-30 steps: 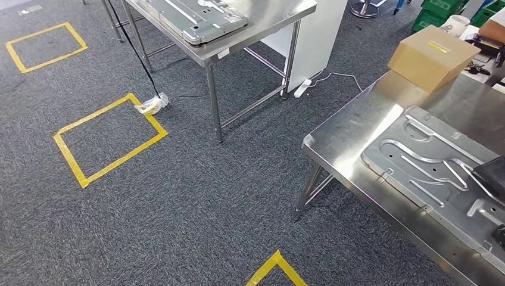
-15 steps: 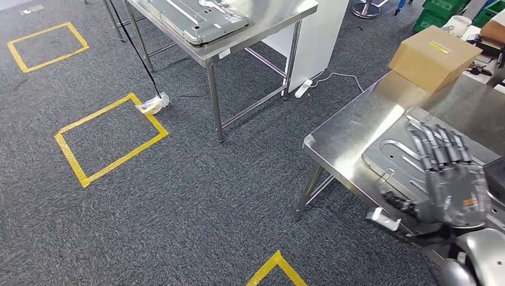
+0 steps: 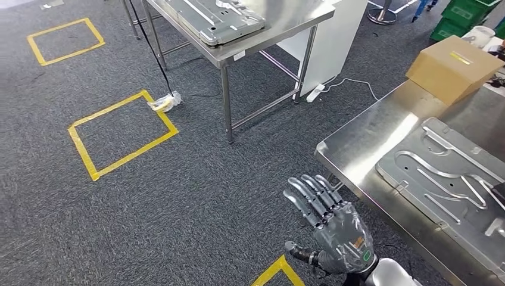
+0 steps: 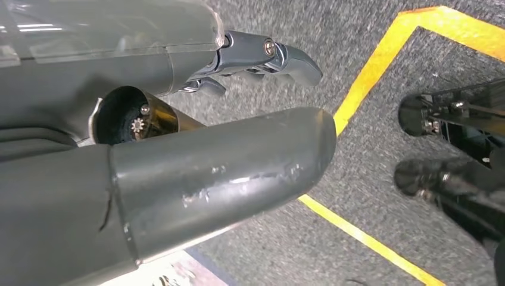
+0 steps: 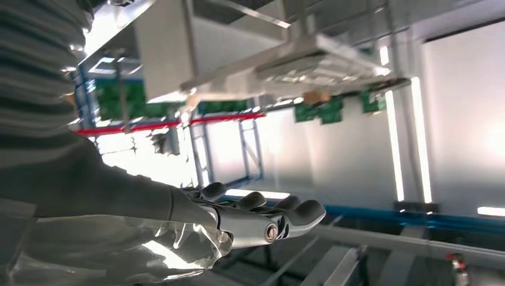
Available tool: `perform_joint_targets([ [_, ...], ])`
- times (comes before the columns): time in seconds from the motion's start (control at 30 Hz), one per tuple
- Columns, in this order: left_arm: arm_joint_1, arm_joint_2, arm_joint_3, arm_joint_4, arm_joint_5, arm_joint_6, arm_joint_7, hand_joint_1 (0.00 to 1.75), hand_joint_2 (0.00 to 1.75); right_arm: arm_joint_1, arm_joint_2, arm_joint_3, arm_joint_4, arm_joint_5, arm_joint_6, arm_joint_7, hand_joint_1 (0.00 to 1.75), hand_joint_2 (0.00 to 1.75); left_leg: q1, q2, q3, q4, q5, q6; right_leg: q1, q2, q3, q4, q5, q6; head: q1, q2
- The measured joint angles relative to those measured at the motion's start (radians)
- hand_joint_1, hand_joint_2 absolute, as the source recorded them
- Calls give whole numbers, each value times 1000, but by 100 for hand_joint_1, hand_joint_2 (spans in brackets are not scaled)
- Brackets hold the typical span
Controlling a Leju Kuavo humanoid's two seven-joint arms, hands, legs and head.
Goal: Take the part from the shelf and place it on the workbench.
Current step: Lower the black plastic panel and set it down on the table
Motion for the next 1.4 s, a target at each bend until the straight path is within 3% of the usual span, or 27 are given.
perform_joint_targets([
  [0.07,0,-3,0,0,0,-1,3,0,0,14,3,15,7,-32,18,12,0,175,2,-14,-1,0,2,-12,6,11,15,-38,8,-6,0,0],
  [0.13,3,-5,1,0,4,-3,10,0,0,47,7,14,22,-86,41,33,0,175,5,-27,-2,-1,4,-24,6,-10,22,-50,14,-13,0,0],
  [0.2,5,-7,3,0,11,-6,21,0,0,101,10,-2,53,-138,38,65,0,175,4,-2,-16,33,-21,-32,1,-35,34,-67,21,-25,-3,0],
  [0.27,5,-7,8,0,19,-10,30,0,0,169,8,-35,109,-186,-2,96,0,175,5,43,-66,140,-83,-41,0,-63,41,-75,21,-34,-7,0],
  [0.33,6,-7,13,0,23,-13,36,0,0,226,2,-69,169,-229,-43,113,0,175,14,63,-120,254,-130,-52,1,-90,42,-74,16,-35,-8,0],
  [0.37,8,-7,15,0,26,-15,37,0,0,246,-2,-81,194,-247,-53,125,0,175,19,67,-127,271,-128,-57,1,-100,43,-72,13,-34,-8,0],
  [0.4,9,-6,18,0,28,-18,40,0,0,264,-5,-93,216,-268,-60,143,0,175,25,73,-113,248,-108,-62,0,-110,46,-70,9,-30,-8,0],
  [0.5,10,-4,30,0,38,-26,57,0,0,327,-9,-140,300,-367,-85,220,0,175,29,114,-9,65,-34,-67,-4,-139,60,-59,-13,-11,-8,0],
  [0.57,10,-3,35,0,43,-28,72,0,0,365,-10,-183,371,-436,-108,232,0,175,24,123,15,20,-34,-55,0,-156,66,-54,-25,3,-8,0],
  [0.63,9,-2,41,0,46,-31,90,0,0,381,-3,-228,482,-506,-132,191,0,175,23,105,14,16,-34,-38,3,-168,73,-58,-28,13,-7,0],
  [0.67,7,-2,45,0,47,-34,98,0,0,385,8,-251,556,-545,-138,159,0,175,24,96,15,12,-34,-32,1,-157,76,-55,-35,18,-7,0],
  [0.73,1,0,52,0,46,-41,108,0,0,401,35,-295,701,-615,-121,124,0,175,26,76,21,5,-31,-20,-5,-107,56,3,-77,25,-5,0],
  [0.77,-2,2,54,0,41,-44,110,0,0,415,49,-314,758,-644,-83,139,0,175,26,66,22,2,-31,-16,-7,-75,26,65,-110,27,-4,0],
  [0.83,-11,10,54,0,23,-53,117,0,0,434,82,-342,853,-705,53,226,0,175,23,42,23,2,-32,-11,-7,-47,-52,200,-159,25,-3,0],
  [0.87,-16,15,54,0,14,-57,123,0,0,440,102,-354,901,-736,127,272,0,175,22,29,24,2,-32,-11,-7,-44,-78,233,-158,23,-3,0],
  [0.9,-22,19,54,0,6,-61,130,0,0,444,123,-364,946,-759,183,306,0,175,21,15,26,2,-33,-11,-7,-41,-86,227,-135,20,-3,0],
  [0.97,-31,26,54,0,-3,-65,139,0,0,450,157,-380,1015,-780,232,337,0,175,21,-8,32,3,-36,-14,-8,-18,-53,115,-51,12,-3,0],
  [1.03,-42,30,54,0,-16,-64,141,0,0,450,184,-396,1066,-794,262,378,0,175,17,-24,34,5,-41,-22,-5,15,-13,4,5,7,-4,0],
  [1.07,-49,33,54,0,-30,-62,140,0,0,452,197,-407,1081,-804,286,414,0,175,16,-31,33,5,-42,-27,-2,24,-4,-20,13,5,-4,0],
  [1.13,-62,41,54,0,-79,-55,135,0,0,462,226,-435,1083,-820,347,500,0,175,18,-48,34,4,-42,-39,2,5,0,-28,14,-4,-4,0],
  [1.2,-81,59,46,0,-164,-46,129,0,0,470,255,-462,1073,-802,397,537,0,175,20,-25,25,27,-56,-47,2,-21,5,-36,19,-19,-4,0],
  [1.27,-125,86,24,-1,-279,-51,131,0,0,447,281,-470,1108,-752,407,466,0,175,19,32,-17,119,-113,-52,4,-51,5,-43,24,-32,-5,0],
  [1.33,-186,114,-6,-22,-395,-109,167,0,0,370,309,-456,1223,-692,372,291,0,175,19,61,-77,241,-173,-59,8,-78,-1,-42,26,-37,-5,0],
  [1.37,-214,126,-19,-45,-432,-156,199,0,0,320,324,-444,1297,-667,347,190,0,175,20,67,-91,274,-180,-62,10,-91,-3,-41,26,-38,-5,0],
  [1.4,-238,137,-29,-75,-449,-206,234,0,0,269,339,-429,1366,-649,325,103,0,175,20,71,-88,273,-168,-64,10,-103,-4,-40,26,-38,-5,0],
])
